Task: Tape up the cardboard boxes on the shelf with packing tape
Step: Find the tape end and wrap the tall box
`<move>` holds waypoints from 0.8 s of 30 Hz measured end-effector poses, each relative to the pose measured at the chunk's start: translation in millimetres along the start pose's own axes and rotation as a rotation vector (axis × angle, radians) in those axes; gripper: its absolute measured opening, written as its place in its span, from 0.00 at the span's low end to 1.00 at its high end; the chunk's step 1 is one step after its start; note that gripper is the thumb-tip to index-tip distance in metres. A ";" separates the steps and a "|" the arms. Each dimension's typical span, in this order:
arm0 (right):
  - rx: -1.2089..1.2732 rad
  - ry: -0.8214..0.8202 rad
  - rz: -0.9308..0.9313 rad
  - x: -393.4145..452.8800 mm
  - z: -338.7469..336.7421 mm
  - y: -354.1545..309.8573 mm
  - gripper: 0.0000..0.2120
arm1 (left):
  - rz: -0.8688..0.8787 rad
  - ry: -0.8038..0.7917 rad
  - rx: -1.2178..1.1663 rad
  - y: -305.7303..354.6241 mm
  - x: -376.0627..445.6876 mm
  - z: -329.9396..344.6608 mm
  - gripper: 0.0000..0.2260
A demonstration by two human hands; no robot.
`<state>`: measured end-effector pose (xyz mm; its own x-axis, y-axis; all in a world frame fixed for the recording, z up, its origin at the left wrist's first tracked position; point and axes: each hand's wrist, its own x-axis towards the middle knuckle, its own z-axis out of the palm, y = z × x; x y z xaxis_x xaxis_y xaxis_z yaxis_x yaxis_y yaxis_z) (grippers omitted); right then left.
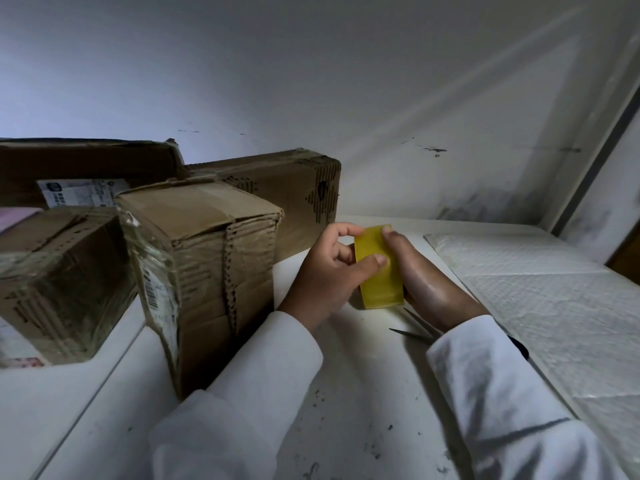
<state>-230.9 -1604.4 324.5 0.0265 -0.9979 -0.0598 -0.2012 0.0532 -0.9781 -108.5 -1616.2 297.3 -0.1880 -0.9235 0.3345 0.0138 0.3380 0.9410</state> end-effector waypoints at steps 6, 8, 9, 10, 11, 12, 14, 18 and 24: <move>0.085 -0.066 -0.029 -2.3 -0.2 3.1 0.26 | -0.078 0.070 -0.071 7.0 0.0 -5.4 0.07; 0.068 -0.083 -0.038 -2.1 1.6 2.9 0.25 | -0.080 0.131 -0.046 5.7 1.1 -5.5 0.08; 0.053 -0.092 -0.033 -1.0 0.8 3.5 0.24 | -0.086 0.149 -0.040 5.0 1.6 -5.4 0.08; 0.043 -0.105 -0.030 -0.9 -0.6 3.9 0.24 | -0.098 0.159 -0.035 5.0 1.6 -5.0 0.07; 0.036 -0.112 -0.031 -0.6 -2.5 4.4 0.23 | -0.116 0.162 -0.029 5.4 1.2 -4.6 0.04; 0.031 -0.116 -0.032 -1.5 -4.2 4.6 0.23 | -0.138 0.166 -0.022 5.5 1.0 -4.6 0.03; -0.006 -0.097 -0.070 -4.9 -4.7 5.3 0.22 | -0.184 0.179 0.010 5.0 1.6 -5.5 0.10; -0.181 -0.023 -0.275 -7.0 0.9 12.5 0.19 | -0.218 0.211 0.033 5.0 3.2 -9.2 0.16; -0.400 -0.029 -0.434 -5.6 -7.1 20.3 0.04 | -0.179 0.121 0.239 5.8 -4.7 -11.0 0.04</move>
<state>-242.1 -1598.0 306.4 0.2143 -0.9236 0.3180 -0.5199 -0.3834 -0.7634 -96.7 -1611.9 301.8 -0.0485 -0.9821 0.1818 -0.2430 0.1881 0.9516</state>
